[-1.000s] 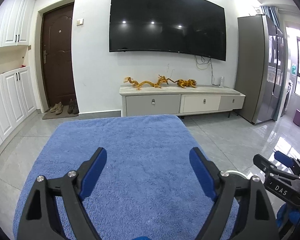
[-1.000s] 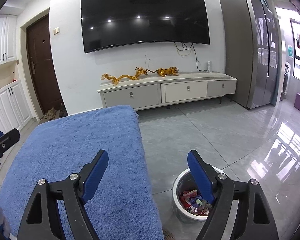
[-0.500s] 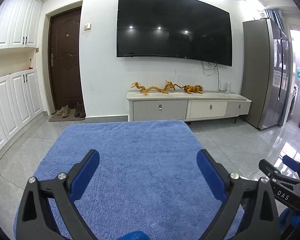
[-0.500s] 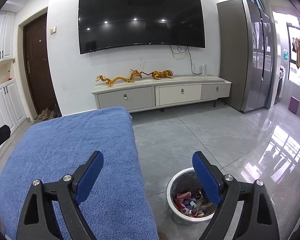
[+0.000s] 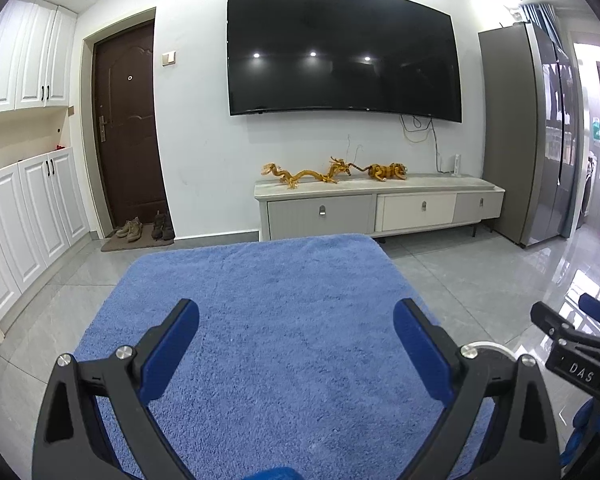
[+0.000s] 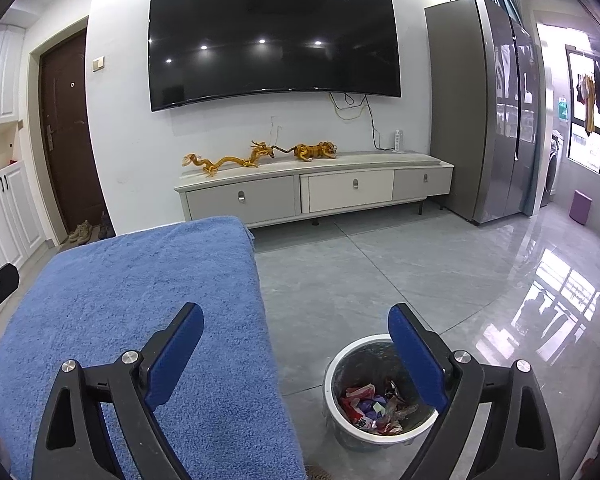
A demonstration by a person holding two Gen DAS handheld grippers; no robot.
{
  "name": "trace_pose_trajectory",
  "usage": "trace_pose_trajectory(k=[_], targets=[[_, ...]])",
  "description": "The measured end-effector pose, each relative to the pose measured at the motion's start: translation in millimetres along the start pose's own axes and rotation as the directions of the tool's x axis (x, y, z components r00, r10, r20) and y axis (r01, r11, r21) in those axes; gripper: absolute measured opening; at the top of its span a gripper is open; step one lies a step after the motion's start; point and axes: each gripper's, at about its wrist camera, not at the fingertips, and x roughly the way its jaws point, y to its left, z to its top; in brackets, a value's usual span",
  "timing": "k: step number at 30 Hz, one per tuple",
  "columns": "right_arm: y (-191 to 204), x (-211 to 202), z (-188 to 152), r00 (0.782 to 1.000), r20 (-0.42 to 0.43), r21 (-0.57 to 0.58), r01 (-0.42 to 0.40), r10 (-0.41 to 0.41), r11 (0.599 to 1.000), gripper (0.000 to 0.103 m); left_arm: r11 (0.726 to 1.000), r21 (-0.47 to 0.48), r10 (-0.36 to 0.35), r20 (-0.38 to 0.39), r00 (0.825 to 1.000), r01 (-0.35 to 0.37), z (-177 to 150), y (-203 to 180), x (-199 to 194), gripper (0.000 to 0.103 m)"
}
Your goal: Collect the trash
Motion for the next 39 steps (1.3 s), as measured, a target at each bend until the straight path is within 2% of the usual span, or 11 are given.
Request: trace_pose_trajectory(k=[18,39], targets=[[-3.6,13.5,-7.2,0.999,-0.044,0.004,0.009,-0.009,1.0,0.094,1.0,0.026,0.014,-0.019,1.0,-0.013,-8.9,-1.6,10.8,0.098],[-4.2,13.6,-7.6,0.999,-0.041,0.004,0.008,-0.008,1.0,0.094,0.999,0.033,-0.001,-0.018,1.0,0.002,-9.8,-4.5,8.3,0.099]])
